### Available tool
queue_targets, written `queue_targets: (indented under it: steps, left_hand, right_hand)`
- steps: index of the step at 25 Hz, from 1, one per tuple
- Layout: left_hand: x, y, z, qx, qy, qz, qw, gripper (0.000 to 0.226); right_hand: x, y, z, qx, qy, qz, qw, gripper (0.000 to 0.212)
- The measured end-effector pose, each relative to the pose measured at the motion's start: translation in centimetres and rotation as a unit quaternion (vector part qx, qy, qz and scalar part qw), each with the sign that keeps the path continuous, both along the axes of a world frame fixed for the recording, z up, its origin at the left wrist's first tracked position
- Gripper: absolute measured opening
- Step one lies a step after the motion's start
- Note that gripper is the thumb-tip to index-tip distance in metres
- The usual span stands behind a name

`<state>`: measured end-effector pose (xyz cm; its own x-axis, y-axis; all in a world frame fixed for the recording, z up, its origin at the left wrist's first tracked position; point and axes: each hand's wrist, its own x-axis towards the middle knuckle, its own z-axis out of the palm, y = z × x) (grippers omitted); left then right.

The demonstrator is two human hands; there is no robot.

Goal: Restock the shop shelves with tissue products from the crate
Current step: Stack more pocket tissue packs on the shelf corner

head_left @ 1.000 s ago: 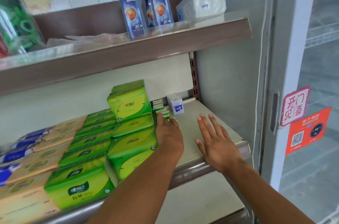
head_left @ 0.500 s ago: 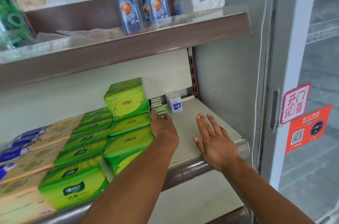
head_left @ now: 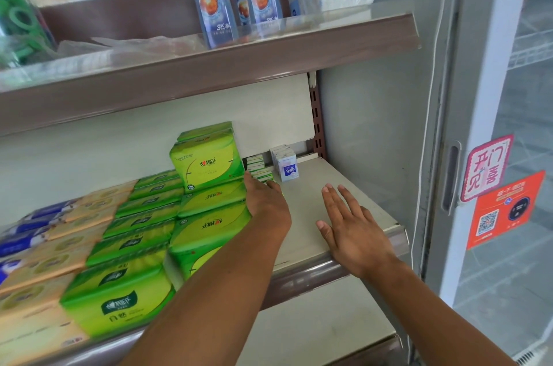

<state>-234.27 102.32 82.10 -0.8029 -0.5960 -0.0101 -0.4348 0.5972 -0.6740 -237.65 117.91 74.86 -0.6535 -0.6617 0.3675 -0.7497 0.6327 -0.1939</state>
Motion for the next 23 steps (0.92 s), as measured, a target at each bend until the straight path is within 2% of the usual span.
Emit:
queue_targets:
  steps: [14,18,21,23]
  left_hand:
    - [-0.1,-0.3,0.0,0.002,0.031,-0.015,0.999,0.075]
    - [0.0,-0.2,0.3,0.007,0.030,-0.020,0.999,0.078]
    - [0.5,0.4,1.2,0.032,0.033,-0.042,0.998,0.083]
    - [1.2,0.7,2.2,0.075,0.068,-0.091,0.991,0.081]
  right_hand:
    - [0.2,0.1,0.2,0.017,-0.023,-0.003,1.000,0.071]
    - [0.0,0.0,0.1,0.007,-0.021,0.002,1.000,0.078]
    - [-0.2,0.1,-0.2,0.006,-0.021,0.004,1.000,0.083]
    - [-0.2,0.1,-0.2,0.006,-0.027,0.006,1.000,0.086]
